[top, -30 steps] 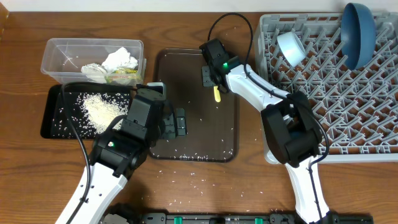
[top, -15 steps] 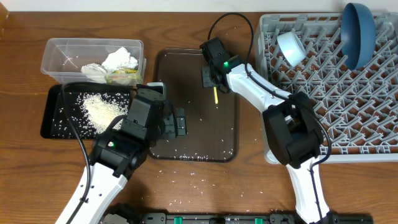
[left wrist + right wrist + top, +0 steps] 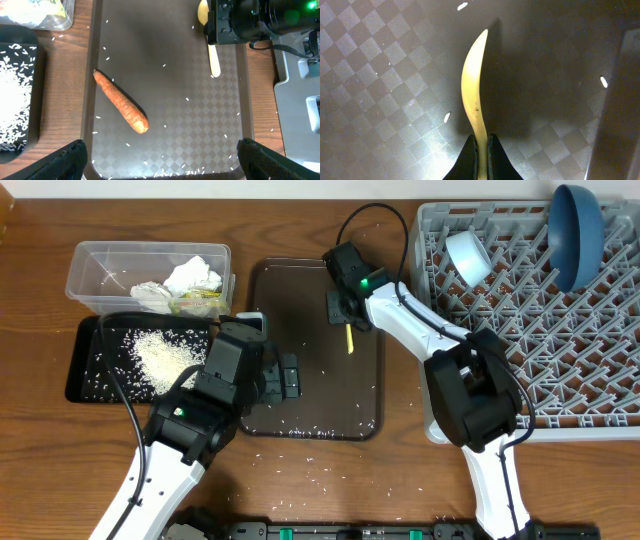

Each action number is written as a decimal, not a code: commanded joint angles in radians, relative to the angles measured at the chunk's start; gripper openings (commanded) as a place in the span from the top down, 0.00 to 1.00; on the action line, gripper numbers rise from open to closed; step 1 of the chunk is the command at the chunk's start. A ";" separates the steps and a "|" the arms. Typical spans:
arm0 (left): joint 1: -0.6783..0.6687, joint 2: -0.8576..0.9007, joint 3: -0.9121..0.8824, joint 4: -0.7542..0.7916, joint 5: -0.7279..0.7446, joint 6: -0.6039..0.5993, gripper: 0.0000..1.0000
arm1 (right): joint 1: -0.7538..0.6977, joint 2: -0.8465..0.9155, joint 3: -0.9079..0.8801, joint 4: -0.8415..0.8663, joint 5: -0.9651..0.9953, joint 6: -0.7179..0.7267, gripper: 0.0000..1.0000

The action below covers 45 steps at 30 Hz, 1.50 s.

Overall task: Sort waste into correct bins and load items into the dishwasher rack
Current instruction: 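Move the right gripper to the yellow spoon and grasp it, then carry the yellow spoon right and insert it into the rack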

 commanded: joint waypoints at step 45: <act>0.005 0.001 -0.001 -0.003 -0.008 -0.005 0.02 | -0.330 -0.395 -0.072 -0.159 0.030 -0.479 0.99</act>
